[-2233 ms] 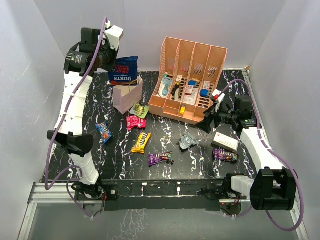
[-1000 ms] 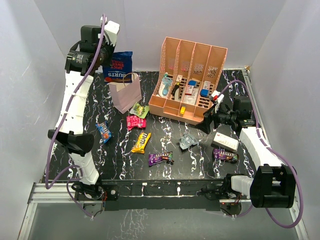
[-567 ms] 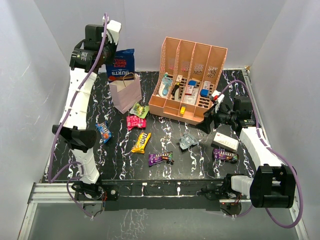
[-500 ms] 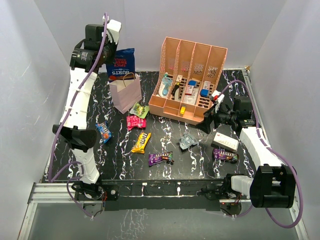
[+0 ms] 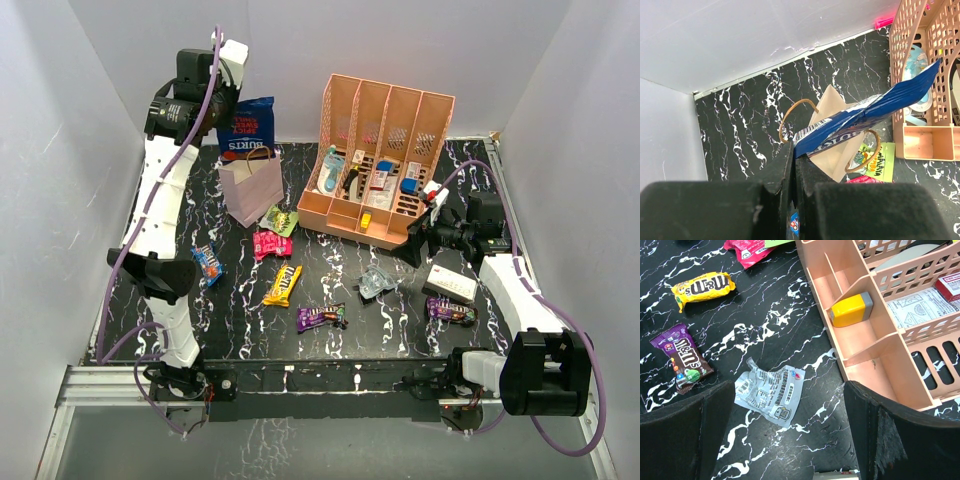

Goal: Place the snacks into the paper bag
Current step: Place the snack in the paper bag.

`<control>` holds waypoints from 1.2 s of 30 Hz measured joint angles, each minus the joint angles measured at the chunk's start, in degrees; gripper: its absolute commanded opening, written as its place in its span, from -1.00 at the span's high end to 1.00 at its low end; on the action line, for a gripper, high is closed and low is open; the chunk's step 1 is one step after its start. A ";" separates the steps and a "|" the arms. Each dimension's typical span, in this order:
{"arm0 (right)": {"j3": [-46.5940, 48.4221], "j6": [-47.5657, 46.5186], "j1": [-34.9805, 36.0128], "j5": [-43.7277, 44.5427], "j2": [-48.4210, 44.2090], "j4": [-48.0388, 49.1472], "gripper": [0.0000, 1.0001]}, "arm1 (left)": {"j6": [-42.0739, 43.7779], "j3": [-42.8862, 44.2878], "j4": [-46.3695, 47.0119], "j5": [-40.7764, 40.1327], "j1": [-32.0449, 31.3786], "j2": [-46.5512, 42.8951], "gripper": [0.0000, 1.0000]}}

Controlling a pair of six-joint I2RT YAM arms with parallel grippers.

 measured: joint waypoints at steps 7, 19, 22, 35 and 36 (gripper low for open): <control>0.00 0.00 -0.02 0.02 -0.02 0.00 -0.89 | -0.35 -0.13 0.00 0.00 -0.04 0.00 1.00; 0.00 -0.02 -0.02 0.00 -0.02 0.00 -0.90 | -0.59 -4.28 0.44 0.02 -0.09 -0.07 1.00; 0.00 -0.02 -0.02 0.00 -0.02 0.00 -0.89 | -0.59 -5.97 0.72 0.07 -0.17 -0.33 1.00; -0.04 -0.02 -0.07 0.00 -0.02 0.00 -0.90 | -0.74 -6.93 1.49 4.26 -0.33 -0.52 1.00; -0.04 -0.02 -0.07 0.00 -0.02 0.00 -0.90 | -0.87 -6.91 1.70 4.70 -0.37 -0.52 1.00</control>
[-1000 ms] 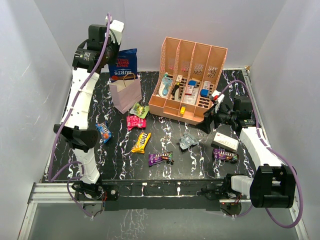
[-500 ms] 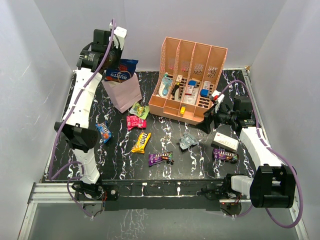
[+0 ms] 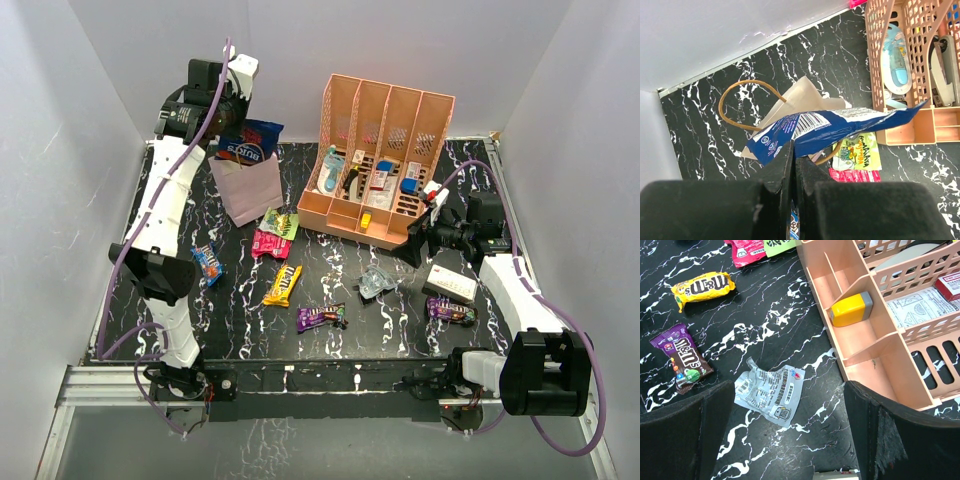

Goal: Place the snacks into the paper bag
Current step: Place the snack in the paper bag.

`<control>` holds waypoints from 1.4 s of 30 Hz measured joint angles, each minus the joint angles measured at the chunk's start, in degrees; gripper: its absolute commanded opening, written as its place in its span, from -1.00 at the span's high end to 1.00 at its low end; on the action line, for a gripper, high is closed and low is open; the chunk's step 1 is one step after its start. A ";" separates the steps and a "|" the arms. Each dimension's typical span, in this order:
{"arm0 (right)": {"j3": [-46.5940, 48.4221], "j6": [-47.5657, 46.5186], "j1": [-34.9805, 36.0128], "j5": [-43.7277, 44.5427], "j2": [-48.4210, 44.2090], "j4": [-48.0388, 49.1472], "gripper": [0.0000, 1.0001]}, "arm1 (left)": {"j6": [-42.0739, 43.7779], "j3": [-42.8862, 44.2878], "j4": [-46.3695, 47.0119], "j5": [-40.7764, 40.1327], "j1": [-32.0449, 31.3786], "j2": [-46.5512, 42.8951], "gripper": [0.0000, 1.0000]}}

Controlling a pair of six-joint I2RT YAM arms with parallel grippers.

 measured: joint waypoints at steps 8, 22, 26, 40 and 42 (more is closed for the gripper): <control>-0.04 0.00 0.00 0.00 0.00 0.02 -0.90 | -0.87 0.04 0.13 2.32 -0.02 -0.02 1.00; -0.66 -0.04 -0.04 0.00 0.00 0.07 -0.90 | -0.96 -2.40 0.17 2.49 -0.04 -4.55 1.00; -0.66 -0.04 -0.04 0.00 0.00 0.07 -0.90 | -0.33 -5.42 1.18 2.19 -0.04 -6.40 1.00; -0.66 -0.09 -0.04 -0.02 0.00 0.09 -0.90 | 0.50 -13.84 3.21 0.26 -0.04 -6.62 1.00; -0.66 -0.09 -0.04 -0.02 0.00 0.07 -0.91 | 0.46 -14.56 3.82 0.31 -0.04 -6.62 1.00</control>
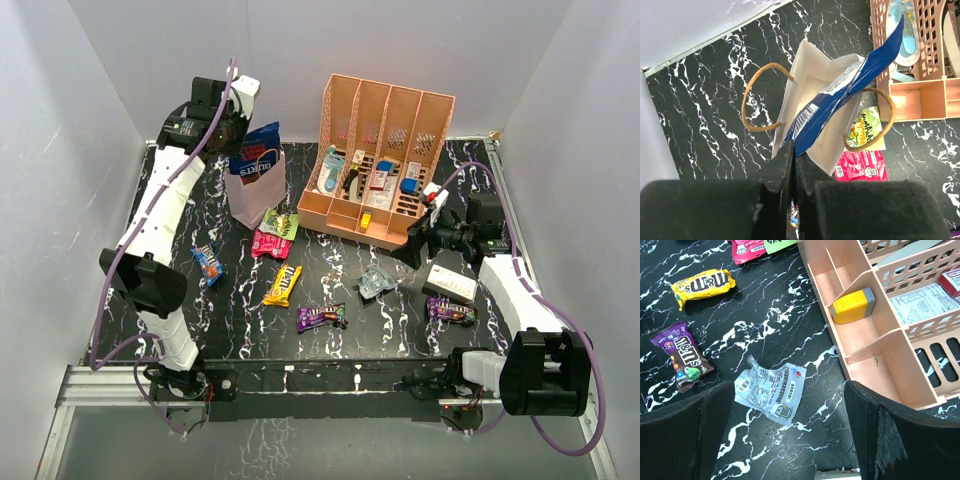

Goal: Place the snacks into the paper bag
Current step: Place the snack in the paper bag.

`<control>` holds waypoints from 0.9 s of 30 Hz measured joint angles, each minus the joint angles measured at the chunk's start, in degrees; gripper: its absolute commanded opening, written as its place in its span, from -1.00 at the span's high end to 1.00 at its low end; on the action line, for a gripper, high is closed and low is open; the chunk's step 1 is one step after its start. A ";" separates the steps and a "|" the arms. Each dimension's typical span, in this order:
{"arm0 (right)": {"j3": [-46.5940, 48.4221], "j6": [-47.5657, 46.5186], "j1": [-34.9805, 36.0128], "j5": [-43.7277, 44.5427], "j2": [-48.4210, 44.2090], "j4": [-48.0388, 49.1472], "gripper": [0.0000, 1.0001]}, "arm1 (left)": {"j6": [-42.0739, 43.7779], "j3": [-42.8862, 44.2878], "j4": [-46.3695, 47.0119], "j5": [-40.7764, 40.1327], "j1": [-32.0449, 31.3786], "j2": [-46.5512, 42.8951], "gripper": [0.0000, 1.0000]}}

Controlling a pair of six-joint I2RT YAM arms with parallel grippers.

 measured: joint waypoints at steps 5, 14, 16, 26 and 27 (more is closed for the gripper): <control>0.00 -0.02 0.00 0.00 0.00 0.02 -0.90 | 0.02 -3.85 1.09 0.26 0.00 0.07 1.00; 0.00 -0.04 0.00 0.00 0.00 0.00 -0.91 | 0.17 -7.85 1.90 0.55 0.00 0.17 0.95; 0.00 -0.04 0.00 0.00 0.00 0.00 -0.91 | 0.28 -8.15 1.97 0.70 0.00 0.26 0.93; 0.00 -0.04 0.00 0.02 -0.09 0.00 -0.91 | 0.96 -8.96 1.97 1.68 0.00 0.26 0.78; 0.00 -0.04 0.00 0.02 -0.11 0.02 -0.91 | 1.01 -8.96 1.92 1.77 0.00 0.26 0.77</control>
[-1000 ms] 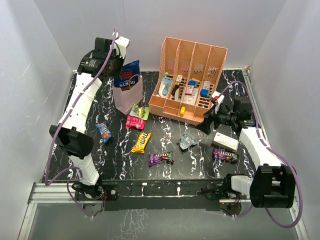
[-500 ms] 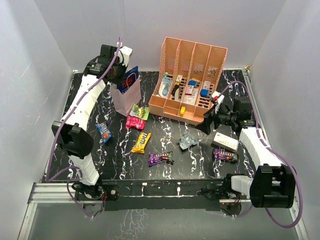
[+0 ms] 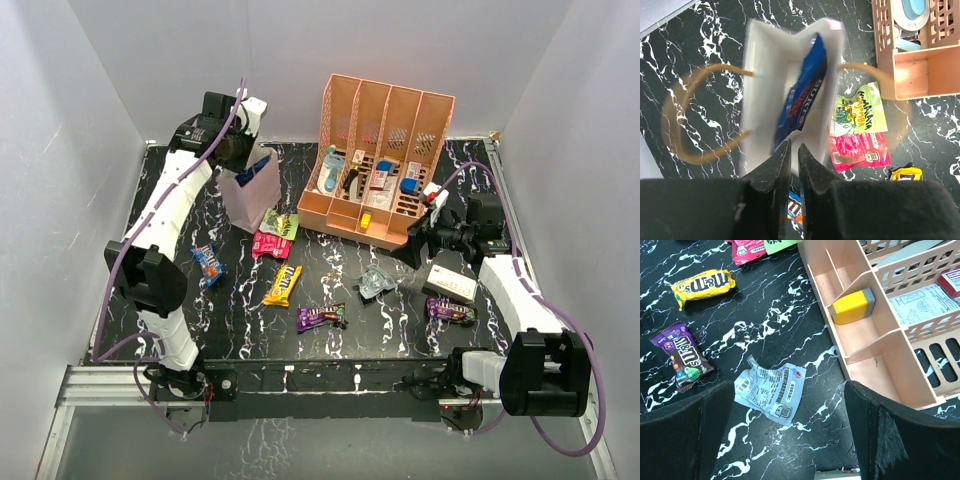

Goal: Place the snacks into the paper bag
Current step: Place the snack in the paper bag, then pick up the snack from the center of the board.

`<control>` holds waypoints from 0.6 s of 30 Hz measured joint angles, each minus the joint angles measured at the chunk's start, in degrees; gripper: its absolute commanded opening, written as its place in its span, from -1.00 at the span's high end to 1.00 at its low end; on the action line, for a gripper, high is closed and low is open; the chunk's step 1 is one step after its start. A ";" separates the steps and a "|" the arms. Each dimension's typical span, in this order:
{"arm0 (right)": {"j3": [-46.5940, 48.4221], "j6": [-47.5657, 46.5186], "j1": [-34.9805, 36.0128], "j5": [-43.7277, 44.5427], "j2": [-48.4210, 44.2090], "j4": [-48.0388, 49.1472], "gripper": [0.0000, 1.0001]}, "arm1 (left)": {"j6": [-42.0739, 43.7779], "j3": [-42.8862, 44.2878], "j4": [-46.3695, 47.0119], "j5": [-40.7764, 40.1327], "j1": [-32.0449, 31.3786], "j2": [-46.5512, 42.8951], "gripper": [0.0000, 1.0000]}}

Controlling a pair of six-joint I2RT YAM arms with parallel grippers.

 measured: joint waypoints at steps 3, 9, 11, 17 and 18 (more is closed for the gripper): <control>0.00 0.00 0.00 -0.02 -0.11 0.00 -0.92 | 0.17 -0.02 -0.20 0.13 0.00 0.00 0.73; 0.00 0.00 0.00 0.00 -0.22 0.00 -0.92 | 1.03 -0.20 -0.24 0.07 0.00 -0.39 0.65; 0.00 0.02 0.00 0.02 -0.24 0.00 -0.92 | 1.36 -0.76 -0.24 -0.04 0.00 -1.25 0.60; 0.00 0.72 0.00 0.48 -0.28 0.09 -0.92 | 2.10 -5.44 0.55 -0.96 0.00 -7.52 0.36; 0.00 0.92 0.00 0.63 -0.28 0.11 -0.92 | 2.19 -6.58 0.76 -1.27 0.00 -8.98 0.30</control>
